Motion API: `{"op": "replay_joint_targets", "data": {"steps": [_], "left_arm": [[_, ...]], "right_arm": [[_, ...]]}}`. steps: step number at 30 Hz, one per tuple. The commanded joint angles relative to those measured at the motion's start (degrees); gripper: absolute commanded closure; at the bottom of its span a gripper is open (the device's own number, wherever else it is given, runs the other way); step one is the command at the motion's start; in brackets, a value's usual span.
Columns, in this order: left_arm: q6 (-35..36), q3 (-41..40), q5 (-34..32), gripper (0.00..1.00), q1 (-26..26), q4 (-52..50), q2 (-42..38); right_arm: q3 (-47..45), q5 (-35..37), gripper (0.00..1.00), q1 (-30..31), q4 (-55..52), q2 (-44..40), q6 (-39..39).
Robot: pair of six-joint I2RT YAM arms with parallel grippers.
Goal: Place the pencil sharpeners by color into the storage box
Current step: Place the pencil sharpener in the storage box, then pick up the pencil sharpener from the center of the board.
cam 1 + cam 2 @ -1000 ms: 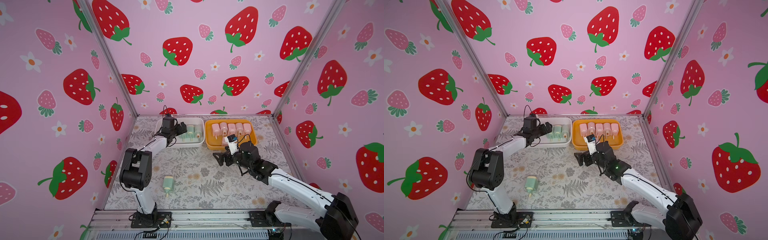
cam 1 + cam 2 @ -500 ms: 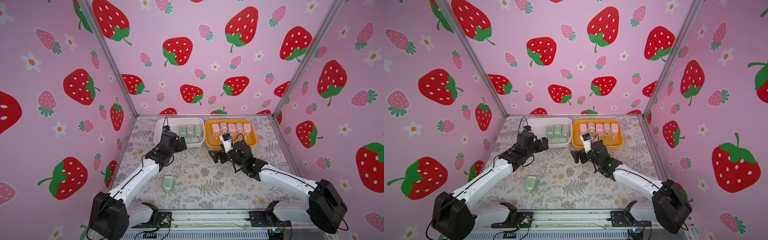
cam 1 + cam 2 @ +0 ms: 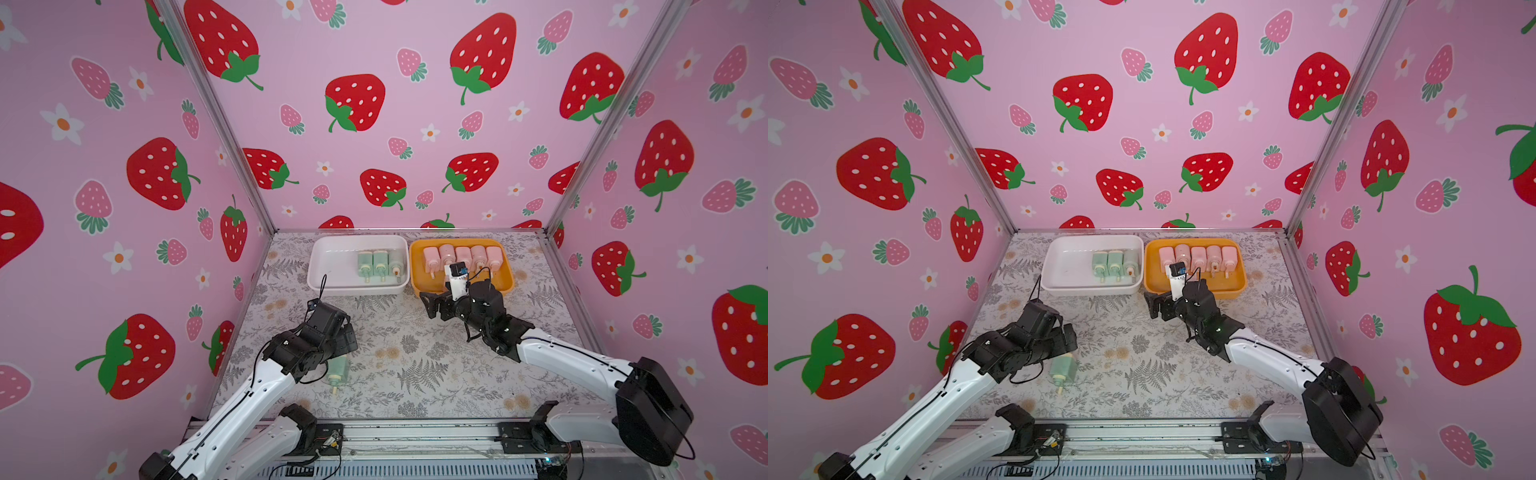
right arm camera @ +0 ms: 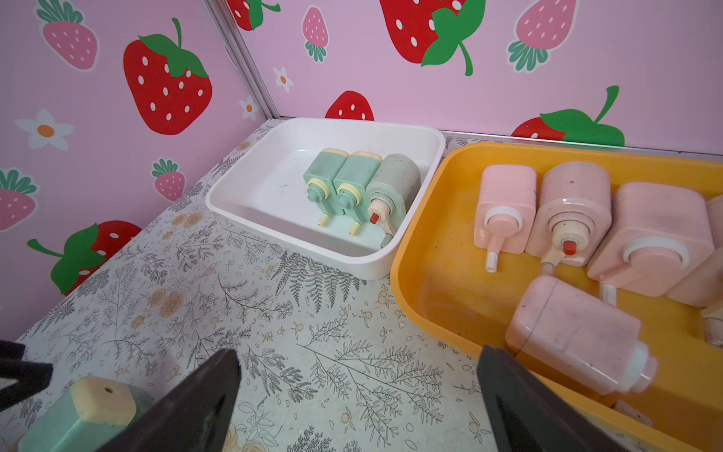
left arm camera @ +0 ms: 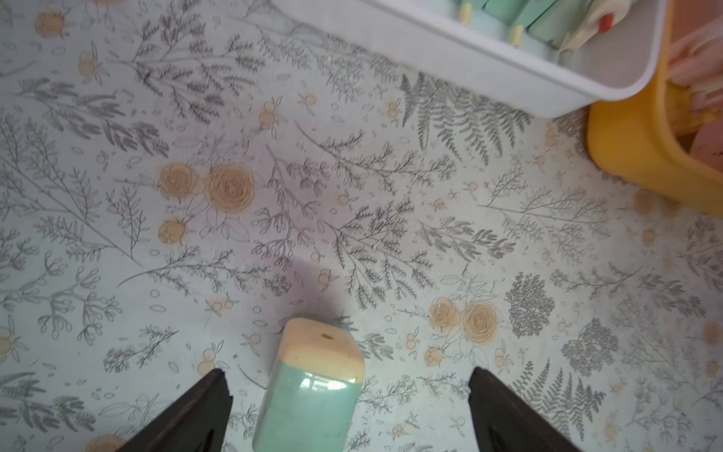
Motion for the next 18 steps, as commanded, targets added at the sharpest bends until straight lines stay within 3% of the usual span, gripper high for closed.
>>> {"op": "replay_joint_targets", "data": {"steps": [1, 6, 18], "left_arm": [[-2.01, -1.97, 3.46, 0.00, -0.41, -5.65, -0.27], [-0.96, -5.12, 7.23, 0.00, -0.41, -1.56, 0.67], [-2.75, -9.19, 9.16, 0.00, -0.67, 1.47, 0.20]], "right_arm": [[-0.02, 0.76, 0.00, 0.22, 1.75, 0.34, 0.84], [0.14, 0.56, 0.00, 0.19, 1.47, 0.05, 1.23], [1.21, 1.19, 0.00, 0.23, 0.83, 1.41, 1.12]]}}
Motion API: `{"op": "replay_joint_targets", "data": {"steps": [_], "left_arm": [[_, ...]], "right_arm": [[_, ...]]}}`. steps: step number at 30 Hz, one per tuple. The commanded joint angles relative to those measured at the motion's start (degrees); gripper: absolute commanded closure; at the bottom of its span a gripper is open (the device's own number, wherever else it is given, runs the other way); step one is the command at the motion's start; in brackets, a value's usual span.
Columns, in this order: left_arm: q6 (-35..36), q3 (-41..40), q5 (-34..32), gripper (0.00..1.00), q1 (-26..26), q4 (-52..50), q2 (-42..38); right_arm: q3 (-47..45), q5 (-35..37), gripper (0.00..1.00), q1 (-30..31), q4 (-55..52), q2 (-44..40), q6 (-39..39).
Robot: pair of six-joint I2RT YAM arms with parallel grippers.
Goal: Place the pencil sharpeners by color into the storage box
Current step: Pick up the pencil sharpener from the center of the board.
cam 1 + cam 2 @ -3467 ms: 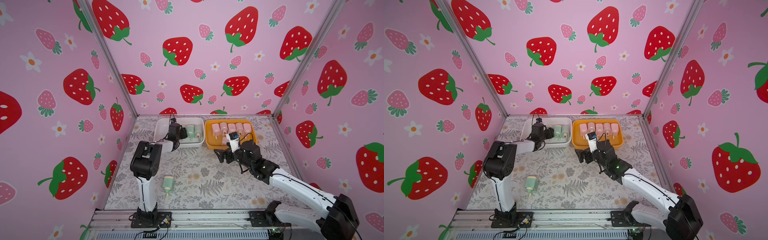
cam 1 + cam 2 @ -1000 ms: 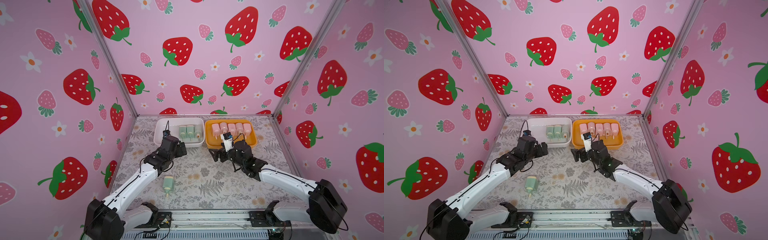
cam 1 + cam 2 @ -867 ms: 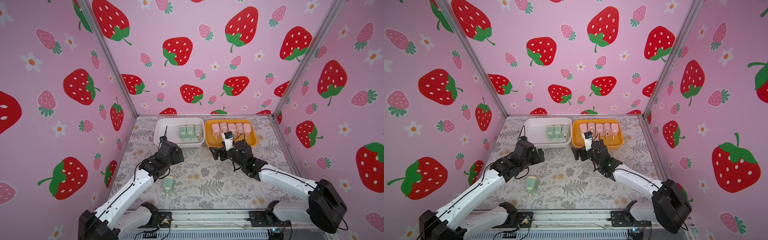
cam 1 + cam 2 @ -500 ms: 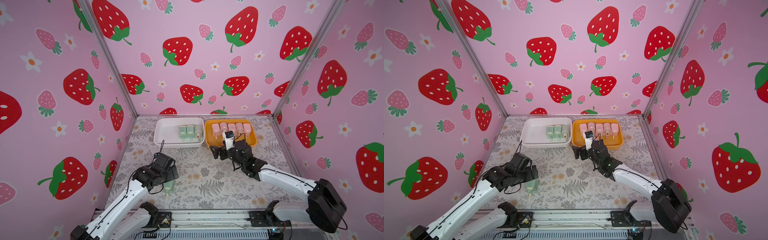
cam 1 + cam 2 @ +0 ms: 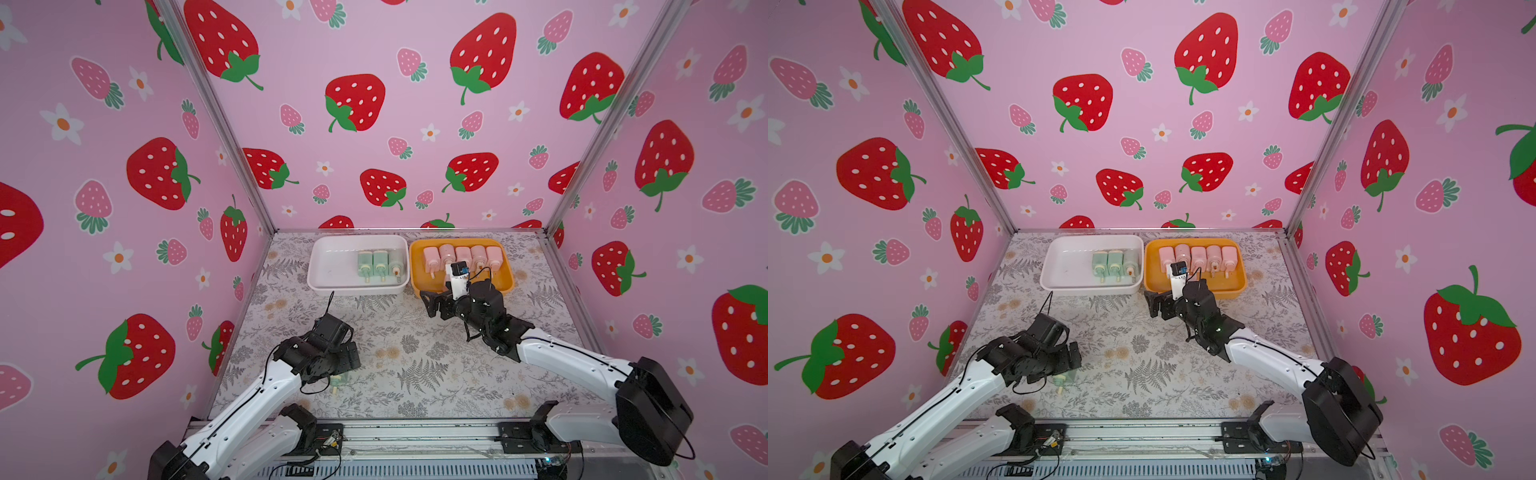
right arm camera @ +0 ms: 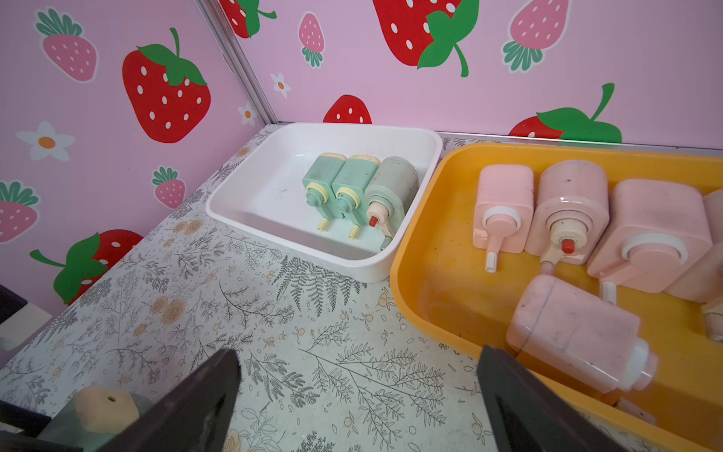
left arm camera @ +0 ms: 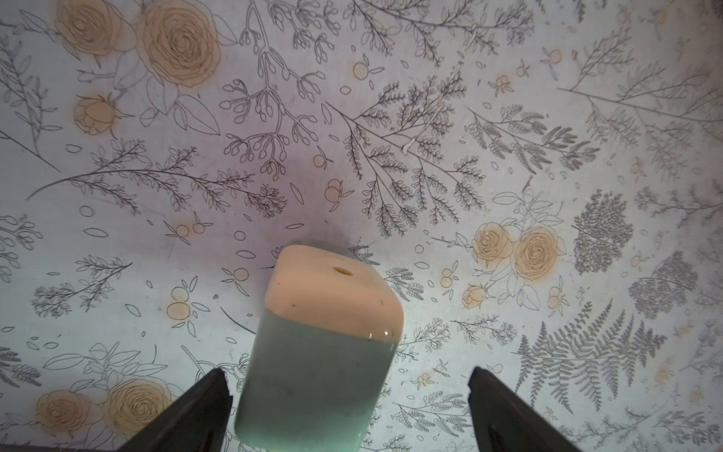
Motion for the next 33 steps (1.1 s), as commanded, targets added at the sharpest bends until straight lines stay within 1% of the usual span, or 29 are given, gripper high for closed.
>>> {"op": "replay_joint_targets", "data": {"steps": [1, 9, 15, 18, 20, 23, 25, 30, 33], "left_arm": [[-1.41, -1.44, 1.33, 0.00, -0.43, -0.23, -0.82], [-4.17, -2.72, 4.15, 0.00, -2.12, 0.15, -1.21], [-6.20, -1.92, 3.06, 0.00, -4.91, 0.03, -1.17], [-6.11, -1.97, 0.58, 0.00, -5.24, -1.06, -0.31], [-6.17, -1.29, -2.55, 0.00, -5.53, -2.42, 0.82], [-6.38, -0.53, -9.04, 0.02, -6.70, -4.06, 1.90], [-6.15, -0.33, -11.52, 0.04, -7.17, -4.00, 2.22], [-3.93, -2.68, -10.42, 0.13, -8.56, 2.11, 0.33], [-4.23, -3.66, -11.84, 0.17, -8.80, 1.95, -0.40]], "right_arm": [[1.36, 0.62, 0.00, 0.21, 0.61, 1.28, -0.36], [1.55, 0.38, 0.00, 0.21, 0.73, 1.65, -1.09], [1.55, 0.27, 0.00, 0.26, 0.64, 1.85, -1.43], [1.81, 0.04, 0.00, 0.24, 0.63, 2.34, -1.53], [1.86, -0.23, 0.00, 0.25, 0.66, 2.61, -1.53], [1.43, -0.26, 0.00, 0.24, 0.90, 2.29, -1.35], [0.95, -0.27, 0.00, 0.22, 1.45, 2.01, -1.26], [0.76, 0.25, 0.00, 0.21, 1.43, 1.94, -1.77], [0.76, 0.48, 0.00, 0.23, 1.37, 1.96, -1.97]]}}
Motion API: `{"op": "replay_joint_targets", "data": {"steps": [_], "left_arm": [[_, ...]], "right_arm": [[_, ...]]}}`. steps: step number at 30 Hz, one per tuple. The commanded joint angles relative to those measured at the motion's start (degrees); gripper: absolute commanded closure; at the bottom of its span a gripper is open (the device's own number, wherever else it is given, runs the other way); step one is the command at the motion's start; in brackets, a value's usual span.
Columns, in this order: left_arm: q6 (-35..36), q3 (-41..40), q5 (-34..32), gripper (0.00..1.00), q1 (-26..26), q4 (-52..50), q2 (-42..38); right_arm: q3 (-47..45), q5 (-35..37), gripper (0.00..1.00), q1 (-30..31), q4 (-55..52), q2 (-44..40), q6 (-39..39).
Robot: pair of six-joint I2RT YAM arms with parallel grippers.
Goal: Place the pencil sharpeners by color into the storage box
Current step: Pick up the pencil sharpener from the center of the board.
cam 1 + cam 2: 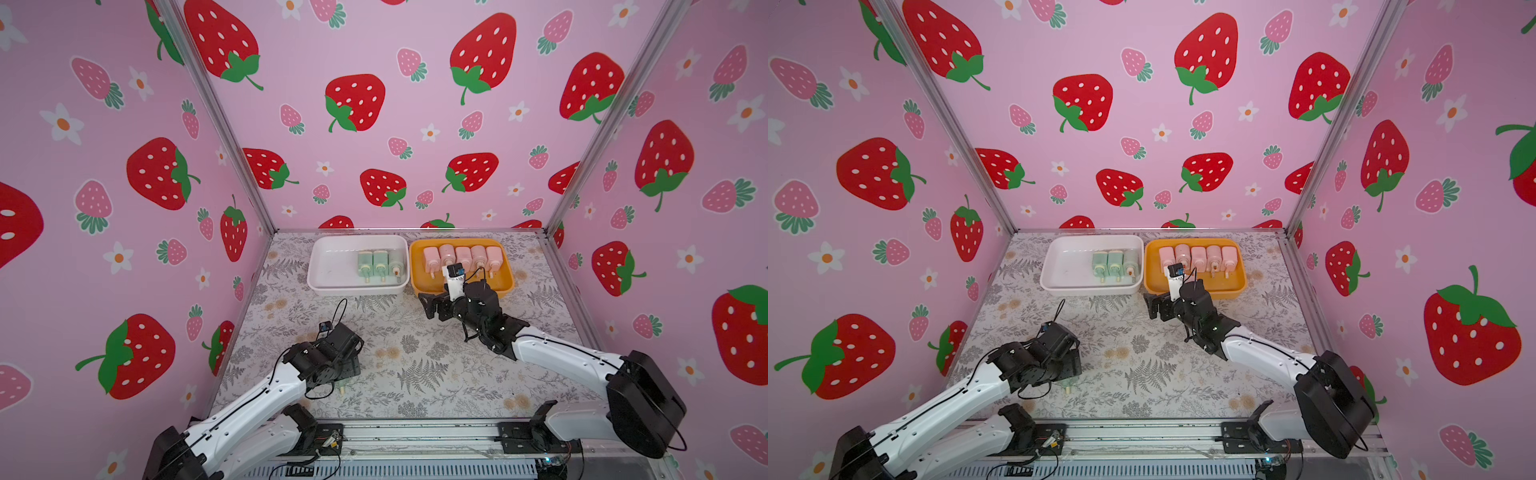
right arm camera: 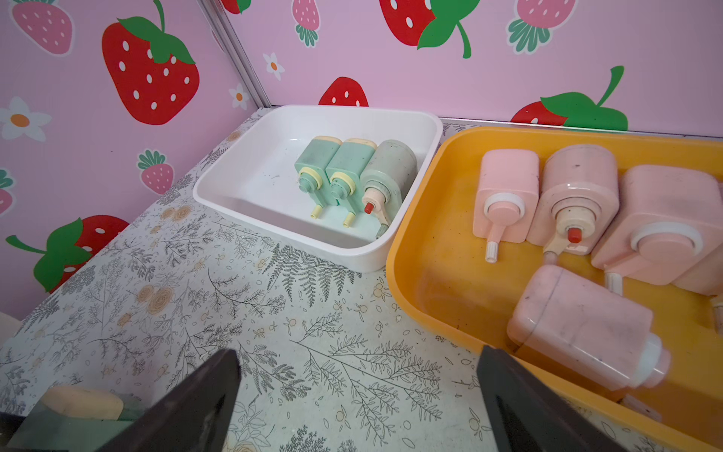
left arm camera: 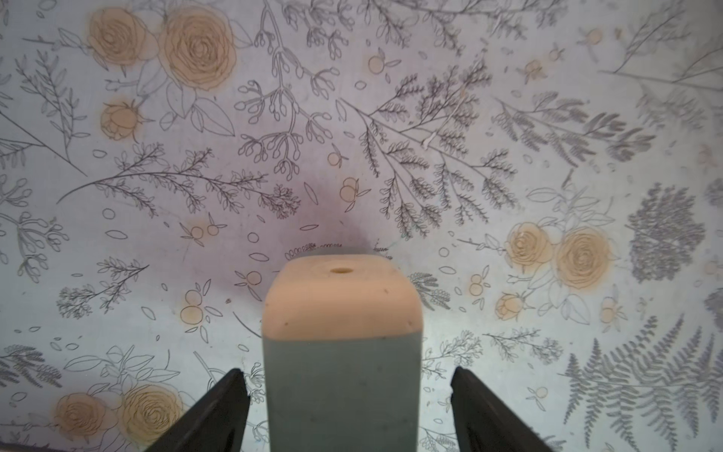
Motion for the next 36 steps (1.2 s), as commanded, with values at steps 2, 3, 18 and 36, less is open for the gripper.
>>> {"op": "replay_joint_targets", "data": {"steps": [2, 3, 18, 36], "left_arm": [[0.06, -1.64, -4.36, 0.17, -0.69, -0.49, -0.81], [0.23, -1.80, -4.82, 0.17, -0.82, -0.71, -0.81], [1.34, -5.21, -4.12, 0.27, -1.00, 3.32, 0.06], [2.93, -3.53, -3.40, 0.82, -0.96, 3.26, -0.40]], "right_arm": [[0.76, 0.65, 0.00, 0.26, 0.99, -0.31, -1.11], [0.83, 0.73, 0.00, 0.24, 1.03, -0.26, -1.19], [0.24, 1.62, 0.00, 0.21, 1.12, -1.17, -1.74], [0.41, -0.11, 0.00, 0.23, 1.09, -0.75, -2.60]]}}
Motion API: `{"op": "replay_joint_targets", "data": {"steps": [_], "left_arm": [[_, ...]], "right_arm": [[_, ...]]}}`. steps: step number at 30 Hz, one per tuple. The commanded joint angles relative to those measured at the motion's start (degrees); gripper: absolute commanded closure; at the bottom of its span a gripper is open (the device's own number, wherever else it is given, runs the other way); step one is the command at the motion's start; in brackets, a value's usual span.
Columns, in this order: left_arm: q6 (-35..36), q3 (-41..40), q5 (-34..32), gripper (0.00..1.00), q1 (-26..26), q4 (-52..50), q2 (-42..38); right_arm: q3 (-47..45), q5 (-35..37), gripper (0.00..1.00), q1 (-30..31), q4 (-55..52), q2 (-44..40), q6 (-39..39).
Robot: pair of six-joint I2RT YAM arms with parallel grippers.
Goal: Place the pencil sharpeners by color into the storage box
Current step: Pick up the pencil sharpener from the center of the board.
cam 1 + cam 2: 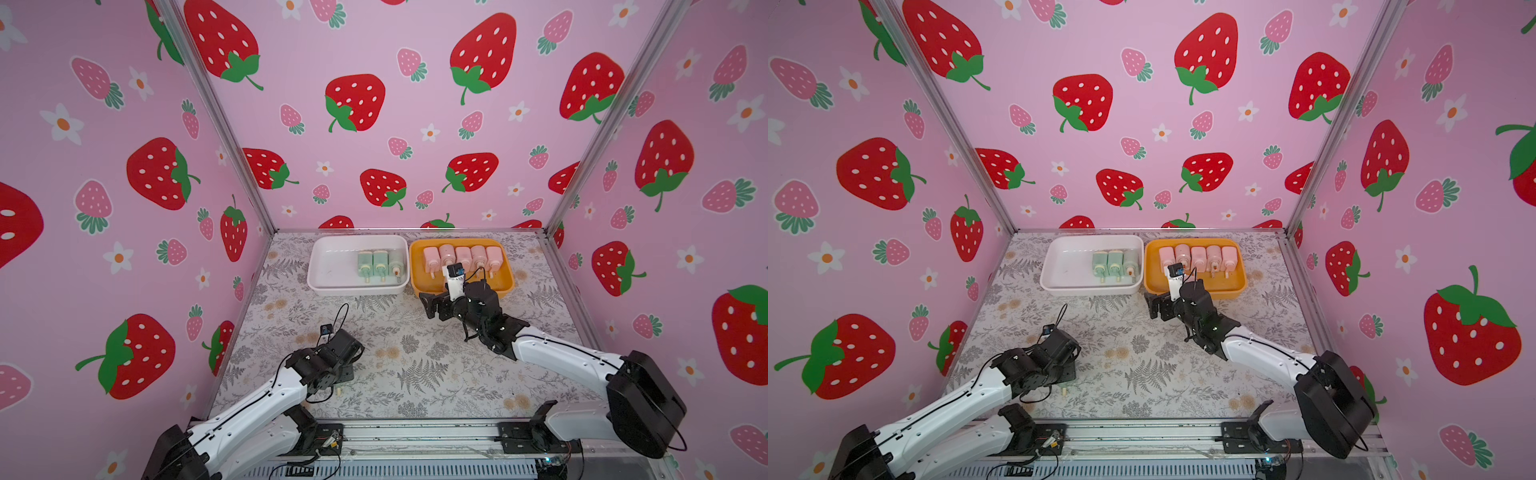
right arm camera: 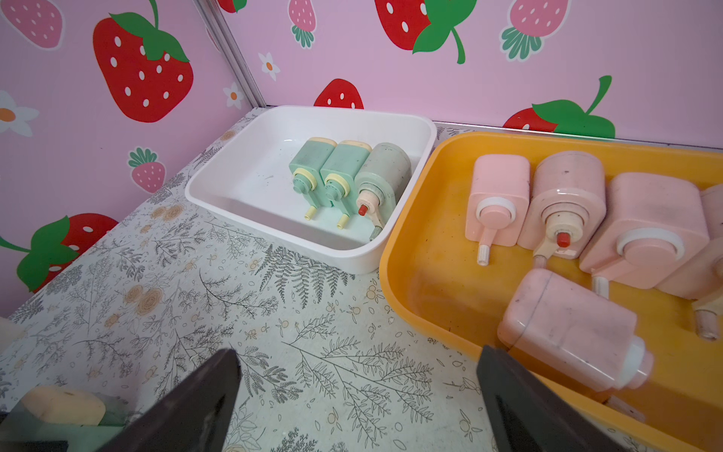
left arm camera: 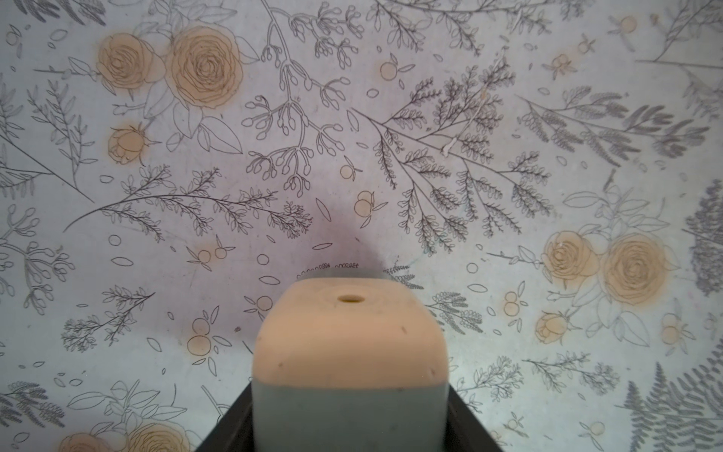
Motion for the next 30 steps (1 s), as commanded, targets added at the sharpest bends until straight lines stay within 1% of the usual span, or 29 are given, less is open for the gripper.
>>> {"op": "replay_joint_targets", "data": {"steps": [1, 2, 5, 10, 14, 18, 23, 26, 30], "left_arm": [[0.55, 1.29, 0.22, 0.90, -0.26, -0.55, -0.13], [0.55, 1.76, 0.55, 1.00, -0.26, -0.46, -0.18], [1.55, 4.51, 0.14, 1.00, -0.26, -0.99, -0.14], [3.14, 10.81, -7.04, 1.00, 0.43, -2.01, 1.02], [5.91, 15.59, -8.90, 1.00, 3.10, -0.83, 4.23], [10.55, 19.74, -6.63, 1.00, 6.85, 4.34, 8.38], [18.60, 26.07, -4.41, 1.00, 12.43, 11.22, 14.29], [21.97, 30.24, -2.48, 1.00, 15.07, 13.61, 17.90], [24.49, 35.57, 0.10, 1.00, 17.99, 16.30, 23.44]], "right_arm": [[0.48, -1.08, 0.00, 0.25, 1.09, -0.60, -1.23], [0.50, -1.18, 0.00, 0.21, 1.08, -0.60, -1.15], [0.42, -0.49, 0.00, 0.23, 1.30, -0.66, -1.06], [0.52, -0.39, 0.00, 0.26, 1.35, -0.72, -0.89], [0.41, -2.05, 0.00, 0.25, 1.33, -1.60, -1.03], [-0.03, -4.68, 0.00, 0.26, 2.50, -2.04, -1.32], [-2.84, -3.00, 0.00, 0.26, 9.18, -3.06, 0.27], [-2.12, -3.44, 0.00, 0.23, 5.81, -4.91, -0.29], [-2.23, -3.91, 0.00, 0.26, 1.91, -6.90, -0.79]]}}
